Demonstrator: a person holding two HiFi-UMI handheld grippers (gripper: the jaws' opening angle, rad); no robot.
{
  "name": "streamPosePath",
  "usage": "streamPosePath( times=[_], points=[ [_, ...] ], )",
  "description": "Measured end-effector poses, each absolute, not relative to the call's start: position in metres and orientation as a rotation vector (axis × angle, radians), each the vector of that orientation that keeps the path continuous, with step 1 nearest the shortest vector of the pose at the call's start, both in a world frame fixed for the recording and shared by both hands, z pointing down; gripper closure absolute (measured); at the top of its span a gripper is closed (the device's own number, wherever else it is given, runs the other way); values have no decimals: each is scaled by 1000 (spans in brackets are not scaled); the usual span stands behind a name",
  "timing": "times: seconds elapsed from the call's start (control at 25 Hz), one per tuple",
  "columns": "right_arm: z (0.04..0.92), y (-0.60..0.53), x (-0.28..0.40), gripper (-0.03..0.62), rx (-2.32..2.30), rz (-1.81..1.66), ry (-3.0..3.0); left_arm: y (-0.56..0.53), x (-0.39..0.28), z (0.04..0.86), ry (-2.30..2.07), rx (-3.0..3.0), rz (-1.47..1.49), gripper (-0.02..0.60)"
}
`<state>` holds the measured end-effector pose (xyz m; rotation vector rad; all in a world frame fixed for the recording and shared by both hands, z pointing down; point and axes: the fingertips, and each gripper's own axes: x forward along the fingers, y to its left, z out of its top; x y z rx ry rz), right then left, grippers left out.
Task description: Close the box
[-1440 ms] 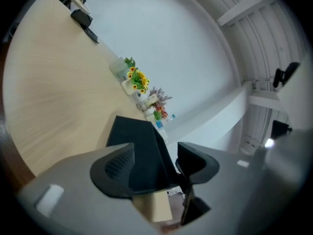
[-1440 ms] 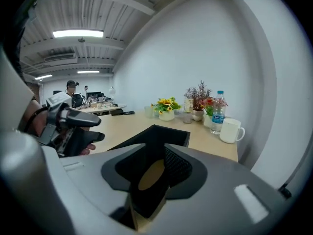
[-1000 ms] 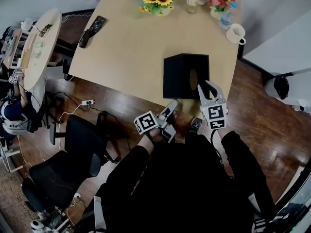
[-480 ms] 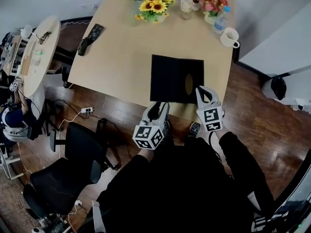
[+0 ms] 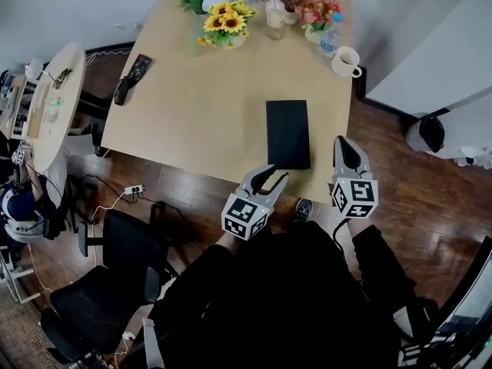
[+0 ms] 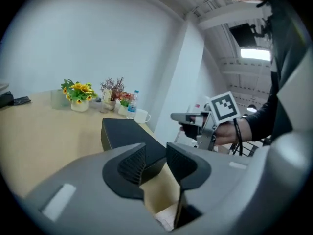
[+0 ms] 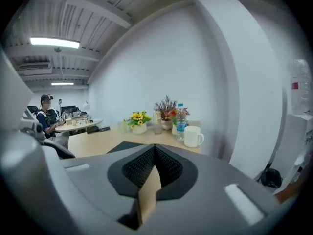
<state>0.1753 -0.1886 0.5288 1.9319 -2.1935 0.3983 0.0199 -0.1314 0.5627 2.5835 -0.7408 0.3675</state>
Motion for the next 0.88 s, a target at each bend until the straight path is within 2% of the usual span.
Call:
streamPosePath(
  times=[0.16,0.36,0.56,0.88],
  points=[
    [472,-180,171,594,1921,279,-2316,-142,7,541,-780,2509,233,468],
    [416,-169,132,594,1855,248,-2511,-159,-7,446,-883,2649,32,468],
    [381,-160,107,591,1813,257,-2654,-163,-8,381,-969,2774,-38,468],
    [357,-160,95,548,1803,156,-2696,-157,-11,377,-998,2801,-14,468]
  ],
)
